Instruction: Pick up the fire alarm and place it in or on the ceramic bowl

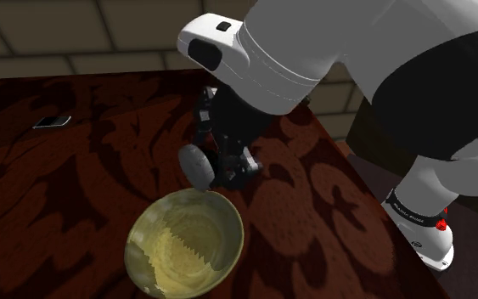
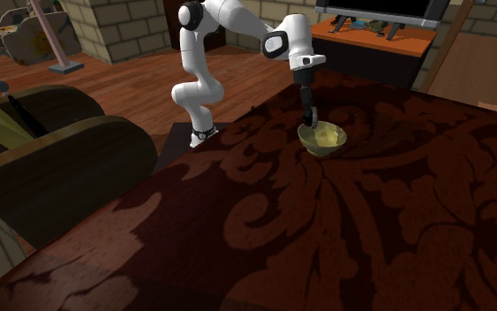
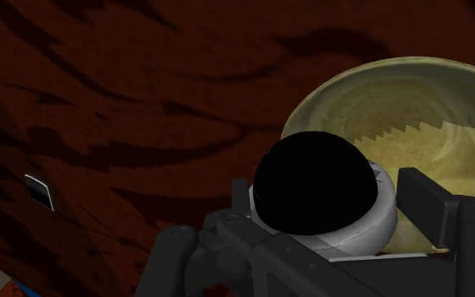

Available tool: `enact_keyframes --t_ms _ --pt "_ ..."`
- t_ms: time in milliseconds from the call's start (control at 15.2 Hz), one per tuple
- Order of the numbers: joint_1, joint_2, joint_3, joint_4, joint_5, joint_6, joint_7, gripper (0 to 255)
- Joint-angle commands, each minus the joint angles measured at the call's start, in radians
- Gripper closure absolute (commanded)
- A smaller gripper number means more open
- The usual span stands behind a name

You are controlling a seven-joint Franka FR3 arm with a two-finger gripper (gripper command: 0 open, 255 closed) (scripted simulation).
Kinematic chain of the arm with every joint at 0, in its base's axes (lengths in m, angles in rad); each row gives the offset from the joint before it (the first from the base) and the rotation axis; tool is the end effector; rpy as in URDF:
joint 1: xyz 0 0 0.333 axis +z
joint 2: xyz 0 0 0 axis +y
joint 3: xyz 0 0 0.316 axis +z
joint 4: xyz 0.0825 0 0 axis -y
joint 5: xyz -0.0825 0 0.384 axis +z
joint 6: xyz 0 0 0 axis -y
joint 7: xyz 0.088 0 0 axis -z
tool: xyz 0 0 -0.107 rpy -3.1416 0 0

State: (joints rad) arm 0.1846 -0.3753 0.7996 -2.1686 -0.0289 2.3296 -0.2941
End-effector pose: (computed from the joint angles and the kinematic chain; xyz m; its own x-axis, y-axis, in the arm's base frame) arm 0.2512 0.4480 0.5450 0.1807 0.9382 0.2950 0.8729 -0.2912 0.3915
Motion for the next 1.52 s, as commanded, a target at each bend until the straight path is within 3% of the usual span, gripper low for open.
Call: enact_keyframes --t_ms 0,132,1122,1452 --pt "-0.019 0.031 0.068 0.045 -0.036 -0.022 0.072 255" --pt "-0.039 0.061 0.136 0.088 -0.073 -0.045 0.139 255" --pt "-0.1 0.12 0.23 -0.043 -0.166 0.125 0.249 255" --pt "-0.1 0.12 0.23 -0.043 -0.166 0.125 0.249 255"
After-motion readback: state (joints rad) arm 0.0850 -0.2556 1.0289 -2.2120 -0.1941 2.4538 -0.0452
